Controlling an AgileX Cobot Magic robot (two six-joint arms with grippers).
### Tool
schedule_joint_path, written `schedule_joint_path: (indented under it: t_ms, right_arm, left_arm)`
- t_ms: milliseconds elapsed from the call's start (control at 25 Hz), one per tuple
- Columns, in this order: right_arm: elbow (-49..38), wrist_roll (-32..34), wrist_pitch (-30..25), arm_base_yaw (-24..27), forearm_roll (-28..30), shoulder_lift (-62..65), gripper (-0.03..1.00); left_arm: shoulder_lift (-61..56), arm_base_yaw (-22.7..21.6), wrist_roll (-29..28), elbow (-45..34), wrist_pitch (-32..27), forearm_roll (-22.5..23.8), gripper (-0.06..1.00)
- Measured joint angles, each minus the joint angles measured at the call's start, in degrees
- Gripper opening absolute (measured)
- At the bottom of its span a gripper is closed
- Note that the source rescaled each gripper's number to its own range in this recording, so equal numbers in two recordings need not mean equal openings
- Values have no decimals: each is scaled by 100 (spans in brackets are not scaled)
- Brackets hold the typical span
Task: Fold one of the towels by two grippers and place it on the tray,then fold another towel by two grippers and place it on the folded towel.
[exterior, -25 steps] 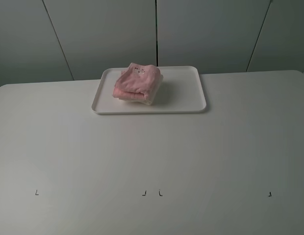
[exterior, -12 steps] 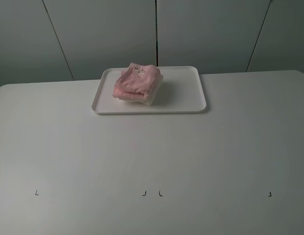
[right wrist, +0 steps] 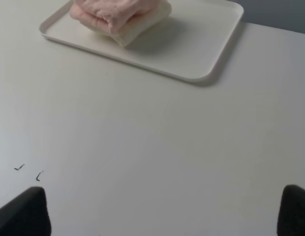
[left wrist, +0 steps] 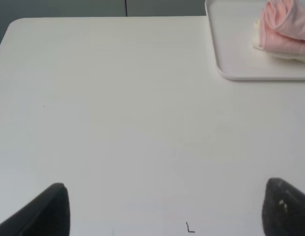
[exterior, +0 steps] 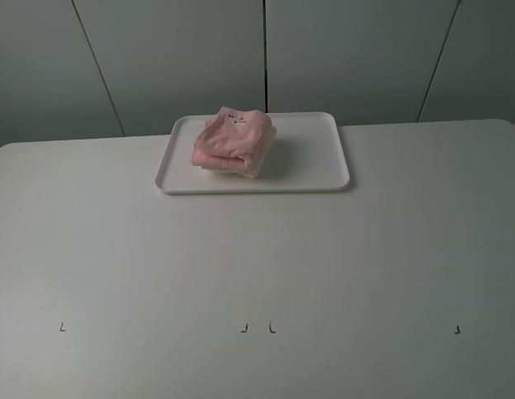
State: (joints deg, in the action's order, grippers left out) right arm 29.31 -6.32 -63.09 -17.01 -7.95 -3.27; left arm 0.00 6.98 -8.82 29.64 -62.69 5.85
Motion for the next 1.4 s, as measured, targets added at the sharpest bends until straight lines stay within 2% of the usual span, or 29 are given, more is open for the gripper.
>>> schedule_joint_path:
  t_ms: [120, 200, 320, 480, 1400]
  right_arm:
    - [0, -43, 0, 228, 0, -1, 100]
    - [0, -54, 0, 615, 0, -1, 100]
    - [0, -54, 0, 1076, 0, 86, 100]
    - [0, -59, 4, 1441, 0, 309, 100]
    - [0, -69, 4, 1502, 8, 319, 100]
  left_arm:
    - [0, -6, 0, 0, 0, 0, 100]
    - [0, -61, 12, 0, 0, 0, 100]
    - [0, -273, 12, 0, 4, 0, 100]
    - [0, -549, 12, 0, 14, 43, 100]
    - [0, -578, 12, 0, 14, 86, 100]
